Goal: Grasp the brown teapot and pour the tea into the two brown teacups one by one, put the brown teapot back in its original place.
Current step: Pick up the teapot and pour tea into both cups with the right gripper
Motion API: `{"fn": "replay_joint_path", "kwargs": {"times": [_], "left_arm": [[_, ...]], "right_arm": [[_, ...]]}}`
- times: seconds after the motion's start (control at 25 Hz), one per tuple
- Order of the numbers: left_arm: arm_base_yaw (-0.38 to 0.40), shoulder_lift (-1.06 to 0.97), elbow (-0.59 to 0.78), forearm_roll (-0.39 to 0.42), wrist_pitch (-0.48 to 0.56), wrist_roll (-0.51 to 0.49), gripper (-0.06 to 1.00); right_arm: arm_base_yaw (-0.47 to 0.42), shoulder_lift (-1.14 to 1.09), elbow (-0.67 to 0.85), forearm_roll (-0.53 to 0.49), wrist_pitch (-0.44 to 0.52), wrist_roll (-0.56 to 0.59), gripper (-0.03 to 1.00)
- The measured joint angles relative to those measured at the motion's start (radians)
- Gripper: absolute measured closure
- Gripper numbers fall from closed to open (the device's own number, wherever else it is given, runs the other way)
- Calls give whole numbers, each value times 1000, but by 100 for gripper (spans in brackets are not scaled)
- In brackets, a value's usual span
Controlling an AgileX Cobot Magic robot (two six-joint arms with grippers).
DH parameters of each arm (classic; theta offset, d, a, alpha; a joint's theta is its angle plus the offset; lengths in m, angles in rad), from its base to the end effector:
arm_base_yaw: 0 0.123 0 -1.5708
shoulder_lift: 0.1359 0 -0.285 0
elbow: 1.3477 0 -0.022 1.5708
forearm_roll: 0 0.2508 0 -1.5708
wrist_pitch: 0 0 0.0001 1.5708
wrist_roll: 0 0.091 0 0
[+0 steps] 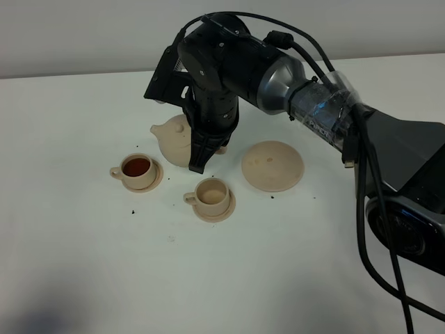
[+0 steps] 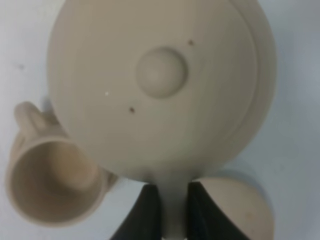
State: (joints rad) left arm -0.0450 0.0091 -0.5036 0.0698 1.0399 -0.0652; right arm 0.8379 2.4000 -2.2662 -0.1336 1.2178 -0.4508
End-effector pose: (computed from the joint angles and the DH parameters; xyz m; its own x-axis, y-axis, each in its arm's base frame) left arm -0.0028 0.0056 0.2802 -0.4405 -0.0100 -0.8977 -0.0221 0.9998 -0.0002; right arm 0.3518 0.3738 0.2095 -0.2205 -0.9523 -0.2107 -0.9297 0.2706 -0.2498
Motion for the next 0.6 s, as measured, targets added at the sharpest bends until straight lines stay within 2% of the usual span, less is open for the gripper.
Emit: {"fn": "replay_joint_path", "kwargs": {"times": [0.4,0.6], "left_arm": [[0,0,0,0,0,1,58],[0,0,0,0,0,1,58]], "right_arm": [[-2,-67,16,-18,13,3,84],[-2,-217,189,-21,7,32,84]]}}
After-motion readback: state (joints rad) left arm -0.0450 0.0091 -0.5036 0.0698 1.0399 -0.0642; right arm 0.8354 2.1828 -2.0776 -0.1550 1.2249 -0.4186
